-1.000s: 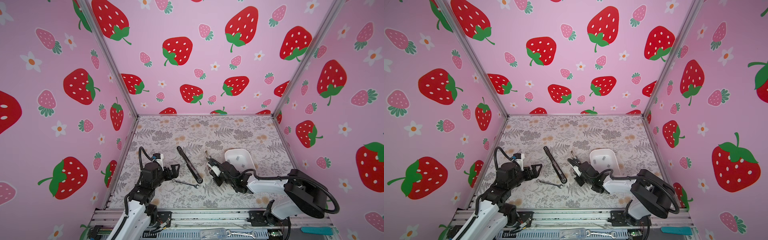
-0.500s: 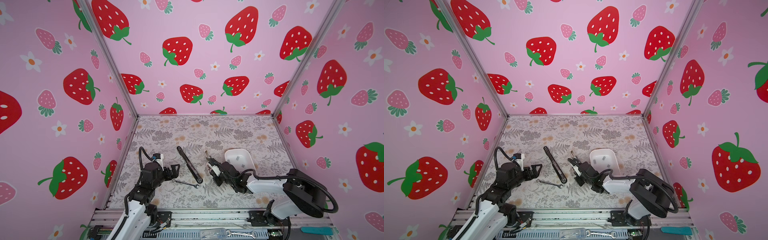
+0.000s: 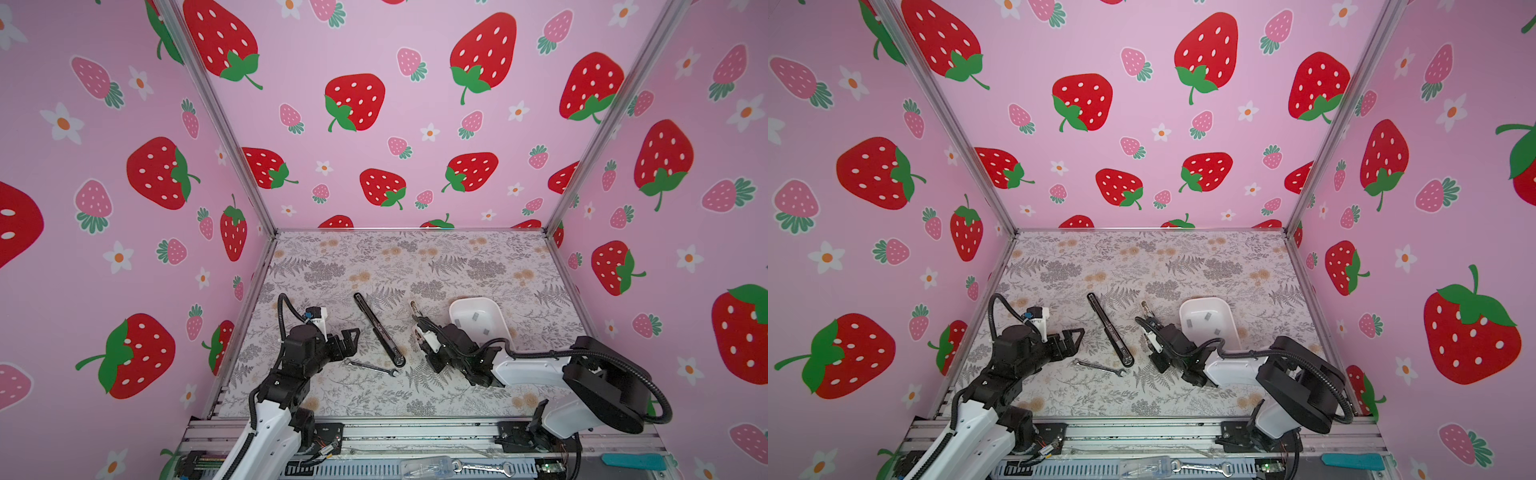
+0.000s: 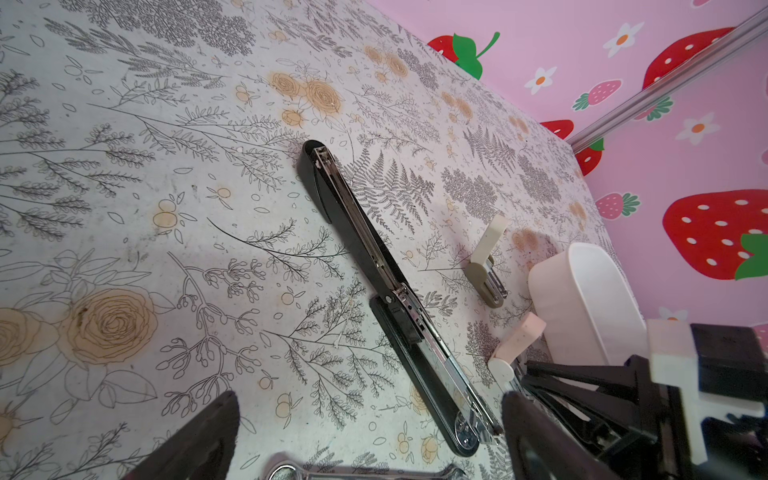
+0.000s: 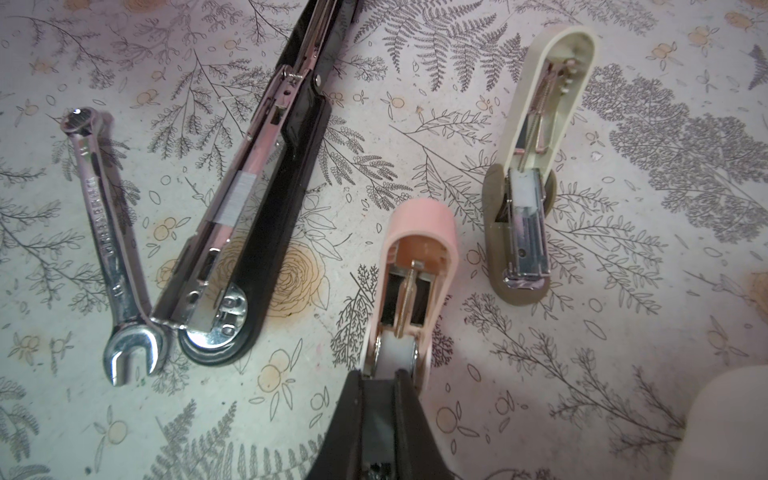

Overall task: Load the staples into the stapler
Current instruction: 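Lower the strip into the pink stapler's channel with the right gripper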

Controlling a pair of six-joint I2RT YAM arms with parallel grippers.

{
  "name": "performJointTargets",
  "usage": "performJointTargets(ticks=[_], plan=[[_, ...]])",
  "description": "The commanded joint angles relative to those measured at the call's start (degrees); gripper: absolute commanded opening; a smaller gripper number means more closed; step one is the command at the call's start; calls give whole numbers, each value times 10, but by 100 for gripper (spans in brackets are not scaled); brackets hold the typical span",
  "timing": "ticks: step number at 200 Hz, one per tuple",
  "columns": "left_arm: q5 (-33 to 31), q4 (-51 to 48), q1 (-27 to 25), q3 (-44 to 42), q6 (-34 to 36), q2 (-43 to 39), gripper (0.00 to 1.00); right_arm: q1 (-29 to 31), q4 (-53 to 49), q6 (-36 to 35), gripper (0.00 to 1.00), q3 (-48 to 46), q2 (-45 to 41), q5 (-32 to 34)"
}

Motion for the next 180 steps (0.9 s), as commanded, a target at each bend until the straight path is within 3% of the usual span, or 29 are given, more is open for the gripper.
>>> performJointTargets(ticks=[1,180], plan=[[4,7,3,-3,2,-5,99,-2,-6,13,8,-3,8,8],[3,4,2,-3,1,-9,100,-2,-22,22,8,-10,-36,16]])
